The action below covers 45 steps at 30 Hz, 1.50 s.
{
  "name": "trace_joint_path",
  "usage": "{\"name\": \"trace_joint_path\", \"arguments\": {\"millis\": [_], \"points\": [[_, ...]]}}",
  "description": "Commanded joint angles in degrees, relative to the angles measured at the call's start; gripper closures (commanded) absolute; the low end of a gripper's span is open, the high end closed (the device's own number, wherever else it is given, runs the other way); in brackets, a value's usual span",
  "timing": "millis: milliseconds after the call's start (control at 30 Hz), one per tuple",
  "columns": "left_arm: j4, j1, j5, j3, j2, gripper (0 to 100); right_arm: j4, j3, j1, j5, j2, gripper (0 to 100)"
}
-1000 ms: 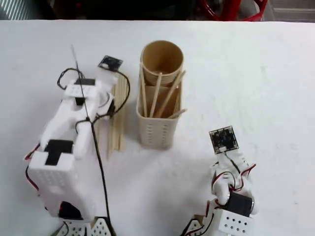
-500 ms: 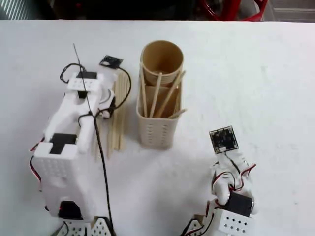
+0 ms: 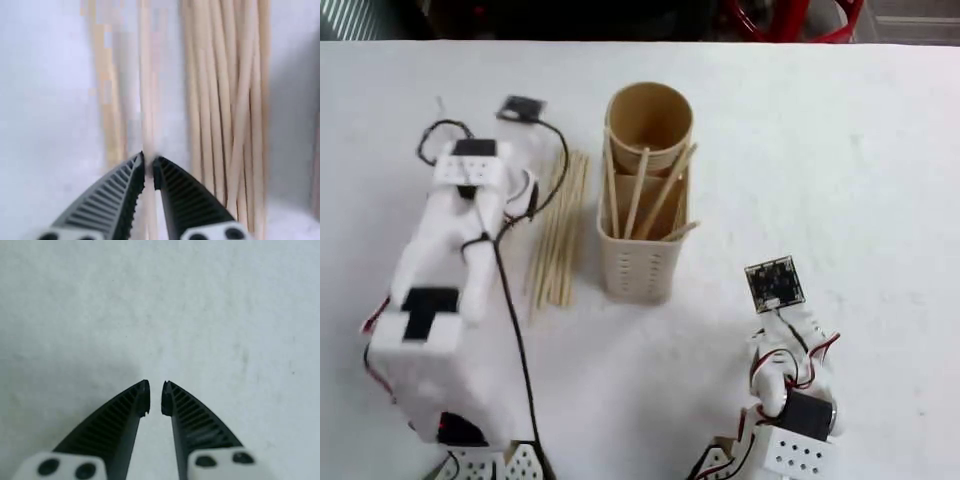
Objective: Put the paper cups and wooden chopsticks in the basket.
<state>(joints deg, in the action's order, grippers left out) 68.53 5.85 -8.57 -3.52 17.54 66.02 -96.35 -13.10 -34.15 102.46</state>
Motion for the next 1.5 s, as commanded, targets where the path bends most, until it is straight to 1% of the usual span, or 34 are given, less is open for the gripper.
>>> {"name": "trace_joint_path", "arguments": {"millis": [0,167,300,400,600,700,800,1000,1100,1233,1400,1467], "points": [[0.0,0.48,3.34,-1.41,-13.41,98,0.22,-0.53,-0.22,-0.26,0.31,94.2],[0.0,-2.95,5.54,-2.81,-28.88,98,0.22,-0.53,-0.22,-0.26,0.31,94.2],[-0.44,-8.92,8.7,-2.46,-42.15,98,0.22,-0.53,-0.22,-0.26,0.31,94.2],[-1.49,-14.64,7.3,-1.41,-49.8,98,0.22,-0.53,-0.22,-0.26,0.31,94.2],[-11.87,-24.66,6.51,-1.58,-57.63,98,0.22,-0.53,-0.22,-0.26,0.31,94.2],[-14.59,-29.14,6.51,-1.14,-58.24,98,0.22,-0.53,-0.22,-0.26,0.31,94.2],[-16.97,-32.22,6.42,-1.58,-57.89,98,0.22,-0.53,-0.22,-0.26,0.31,94.2],[-19.78,-33.98,6.33,-1.85,-57.71,98,0.22,-0.53,-0.22,-0.26,0.31,94.2],[-22.77,-33.98,6.24,-5.71,-57.71,98,0.22,-0.53,-0.22,-0.26,0.31,94.2],[-26.81,-33.98,0.26,-11.6,-58.24,98,0.22,-0.53,-0.22,-0.26,0.31,94.2],[-28.75,-33.98,-0.44,-15.3,-58.24,97,0.22,-0.53,-0.22,-0.26,0.31,94.2],[-28.4,-33.98,-0.09,-15.38,-58.24,94,0.22,-0.53,-0.22,-0.26,0.31,94.2]]}}
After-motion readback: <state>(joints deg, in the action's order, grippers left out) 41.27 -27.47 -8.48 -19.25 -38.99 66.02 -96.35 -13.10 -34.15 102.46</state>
